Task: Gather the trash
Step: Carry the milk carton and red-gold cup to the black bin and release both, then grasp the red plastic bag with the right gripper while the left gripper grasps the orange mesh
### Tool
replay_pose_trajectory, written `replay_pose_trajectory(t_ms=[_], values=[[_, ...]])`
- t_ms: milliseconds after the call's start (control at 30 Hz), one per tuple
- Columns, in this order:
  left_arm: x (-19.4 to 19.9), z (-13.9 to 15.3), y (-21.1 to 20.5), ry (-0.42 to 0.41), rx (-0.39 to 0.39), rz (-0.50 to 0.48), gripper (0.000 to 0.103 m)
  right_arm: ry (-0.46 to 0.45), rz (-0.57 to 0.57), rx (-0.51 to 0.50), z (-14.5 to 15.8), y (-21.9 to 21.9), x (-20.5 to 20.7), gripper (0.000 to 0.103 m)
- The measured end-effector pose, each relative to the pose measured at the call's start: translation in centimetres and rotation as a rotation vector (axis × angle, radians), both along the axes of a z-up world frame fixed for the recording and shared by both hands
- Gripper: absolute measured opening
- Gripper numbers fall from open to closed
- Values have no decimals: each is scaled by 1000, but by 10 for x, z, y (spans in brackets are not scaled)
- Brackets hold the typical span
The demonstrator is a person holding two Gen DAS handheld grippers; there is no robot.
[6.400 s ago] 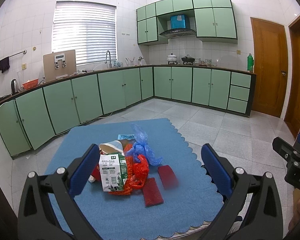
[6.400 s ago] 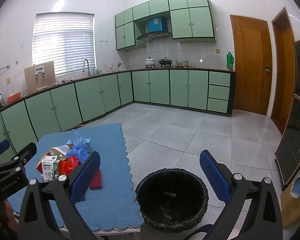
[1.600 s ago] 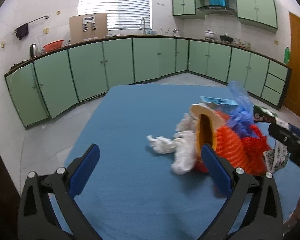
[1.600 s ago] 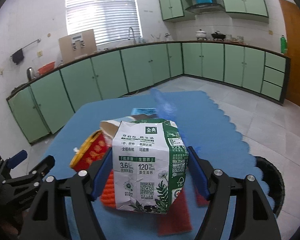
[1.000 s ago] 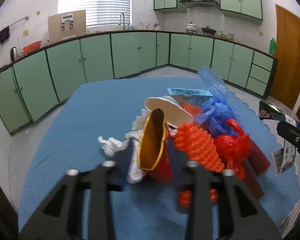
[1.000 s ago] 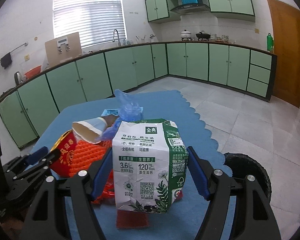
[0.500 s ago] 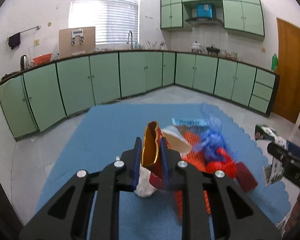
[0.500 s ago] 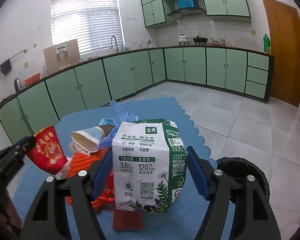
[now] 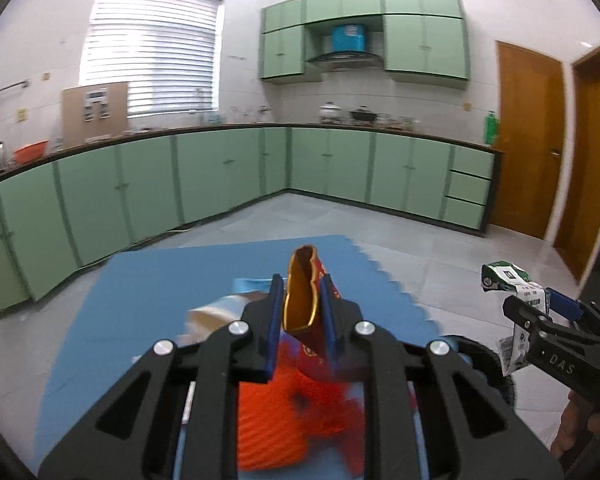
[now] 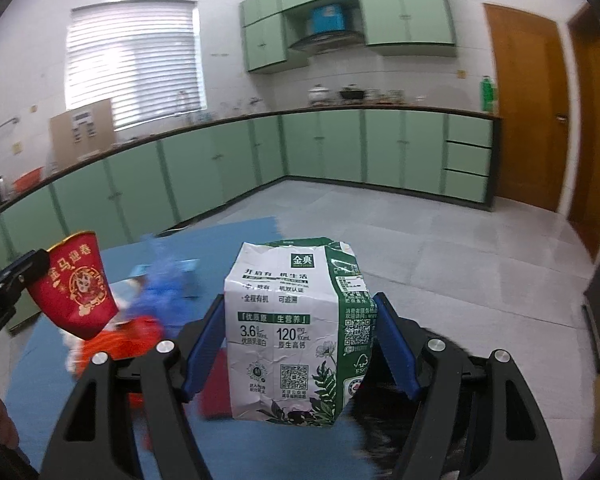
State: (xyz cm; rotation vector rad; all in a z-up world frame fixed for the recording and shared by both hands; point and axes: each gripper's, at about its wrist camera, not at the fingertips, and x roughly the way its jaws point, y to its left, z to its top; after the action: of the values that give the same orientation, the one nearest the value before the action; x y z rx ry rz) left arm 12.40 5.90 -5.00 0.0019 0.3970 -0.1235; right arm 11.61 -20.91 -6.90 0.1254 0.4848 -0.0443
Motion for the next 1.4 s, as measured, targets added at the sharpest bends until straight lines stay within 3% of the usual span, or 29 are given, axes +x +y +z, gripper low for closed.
replay_pose_trajectory(t_ms=[333, 633, 733, 767, 800, 1000, 1100, 1200, 1400], values=[[41, -22, -128, 37, -31, -235, 19, 29, -152, -33, -13, -95, 2, 71], [79, -63, -211, 116, -32, -326, 21, 89, -207, -6, -48, -156, 18, 71], [88, -72, -227, 144, -33, -339, 27, 121, -210, 6, -60, -168, 23, 71], [89, -73, -229, 149, -37, -342, 35, 130, -213, 7, -65, -173, 25, 72], [89, -74, -228, 155, -44, -349, 44, 135, -215, 8, -69, -176, 26, 79], [87, -65, -205, 152, -73, -322, 60, 151, -242, 22, -79, -187, 24, 92], [84, -57, -187, 131, -73, -280, 73, 127, -261, 31, -74, -184, 15, 97], [74, -48, -162, 109, -59, -225, 79, 120, -245, 34, -67, -172, 14, 97], [49, -40, -90, 106, -45, -83, 80, 74, -155, 71, -49, -127, 17, 97]])
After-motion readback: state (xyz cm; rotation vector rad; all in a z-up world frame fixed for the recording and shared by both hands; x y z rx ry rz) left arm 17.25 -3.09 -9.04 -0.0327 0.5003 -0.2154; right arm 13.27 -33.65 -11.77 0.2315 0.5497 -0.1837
